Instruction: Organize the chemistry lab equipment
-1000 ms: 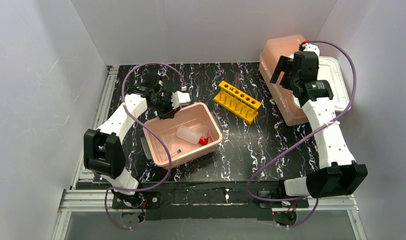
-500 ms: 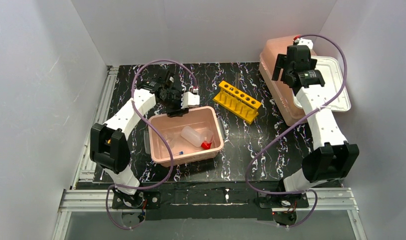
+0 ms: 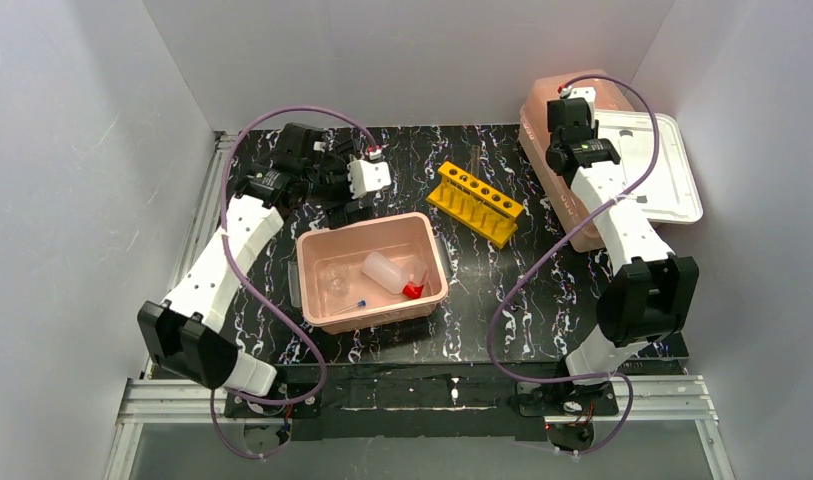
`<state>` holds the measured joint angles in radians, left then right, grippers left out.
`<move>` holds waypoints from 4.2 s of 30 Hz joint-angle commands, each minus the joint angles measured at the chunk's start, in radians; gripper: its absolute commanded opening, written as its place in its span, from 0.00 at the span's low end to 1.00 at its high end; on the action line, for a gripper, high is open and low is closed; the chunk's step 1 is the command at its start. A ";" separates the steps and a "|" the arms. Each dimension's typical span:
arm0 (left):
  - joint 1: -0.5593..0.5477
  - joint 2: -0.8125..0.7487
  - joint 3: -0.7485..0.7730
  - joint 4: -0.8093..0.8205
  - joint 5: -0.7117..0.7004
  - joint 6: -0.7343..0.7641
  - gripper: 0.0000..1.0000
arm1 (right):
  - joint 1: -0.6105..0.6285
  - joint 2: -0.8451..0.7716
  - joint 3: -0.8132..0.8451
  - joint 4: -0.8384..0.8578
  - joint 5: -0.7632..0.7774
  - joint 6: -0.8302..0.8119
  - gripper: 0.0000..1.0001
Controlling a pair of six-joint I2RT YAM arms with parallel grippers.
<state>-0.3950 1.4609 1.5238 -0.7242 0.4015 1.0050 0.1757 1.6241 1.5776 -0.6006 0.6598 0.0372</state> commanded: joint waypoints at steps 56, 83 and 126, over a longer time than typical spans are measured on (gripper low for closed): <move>0.035 -0.631 -0.520 0.484 0.031 -0.046 0.98 | 0.653 -0.272 0.169 -0.219 -0.555 -0.119 0.01; 0.036 -0.694 -0.335 0.086 0.432 0.273 0.97 | 0.854 -0.236 0.236 -0.264 -0.952 -0.173 0.01; 0.036 -0.553 -0.110 0.018 0.311 -0.196 0.00 | 0.796 -0.446 0.226 -0.002 -0.589 -0.327 0.90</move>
<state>-0.3618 0.9150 1.3396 -0.8326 0.7296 1.0756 1.0561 1.3174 1.8015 -0.7658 0.0200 -0.2771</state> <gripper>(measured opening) 0.192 0.908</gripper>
